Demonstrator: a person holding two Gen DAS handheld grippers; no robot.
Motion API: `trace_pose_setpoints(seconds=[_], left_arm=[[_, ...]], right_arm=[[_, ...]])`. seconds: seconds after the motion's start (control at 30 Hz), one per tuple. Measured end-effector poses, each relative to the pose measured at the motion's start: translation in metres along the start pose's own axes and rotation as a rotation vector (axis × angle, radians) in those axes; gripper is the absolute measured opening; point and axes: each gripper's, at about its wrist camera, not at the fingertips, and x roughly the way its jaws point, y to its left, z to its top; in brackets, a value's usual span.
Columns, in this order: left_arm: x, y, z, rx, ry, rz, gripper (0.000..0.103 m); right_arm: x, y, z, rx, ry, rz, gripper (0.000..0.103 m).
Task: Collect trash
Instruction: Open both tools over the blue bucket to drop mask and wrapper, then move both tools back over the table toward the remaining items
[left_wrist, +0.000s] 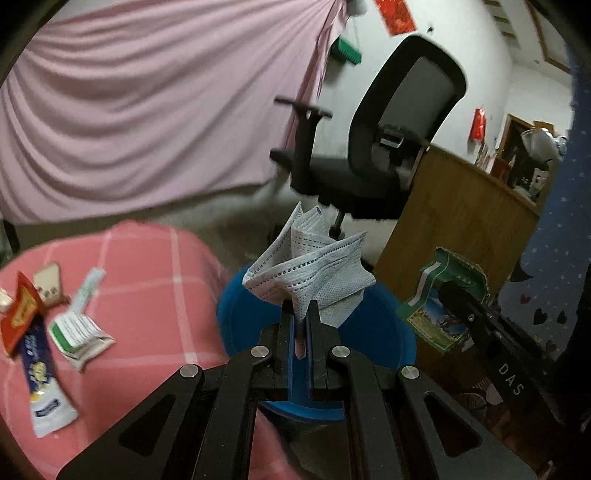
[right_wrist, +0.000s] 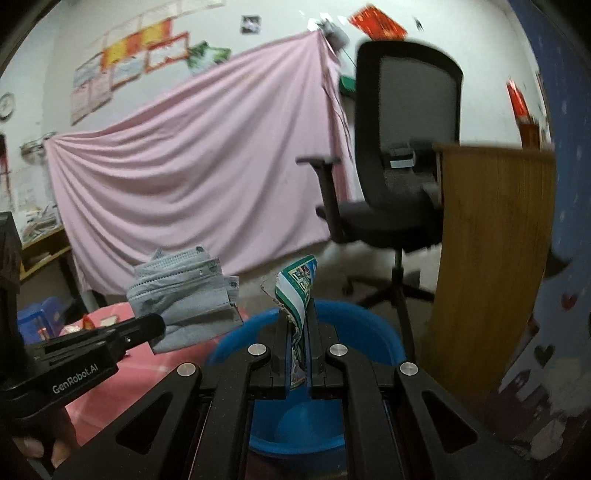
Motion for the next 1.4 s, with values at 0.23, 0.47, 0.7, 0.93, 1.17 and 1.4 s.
trace_pose_setpoints(seconds=[0.23,0.47,0.7,0.93,1.17,1.4], left_arm=[[0.02,0.017,-0.006,-0.047,0.091,-0.026,0.009],[0.02,0.034,-0.003,-0.11,0.108,-0.027,0.027],[-0.013,0.038,-0.001,-0.115,0.011,0.0,0.044],[-0.064,0.044,-0.002,-0.095,-0.13,0.038,0.061],[-0.12,0.06,-0.005,-0.066,-0.303,0.103,0.101],[-0.172,0.084,-0.02,-0.063,-0.44,0.191,0.101]], right_arm=[[0.03,-0.017,-0.009,0.091,0.112,0.051,0.005],[0.039,-0.019,-0.012,0.096,0.149,0.048,0.012],[0.033,-0.015,-0.004,0.085,0.12,0.05,0.028],[0.011,-0.003,0.017,0.06,0.032,0.055,0.048],[-0.02,0.021,0.035,0.019,-0.067,0.069,0.076],[-0.048,0.048,0.048,0.004,-0.189,0.107,0.103]])
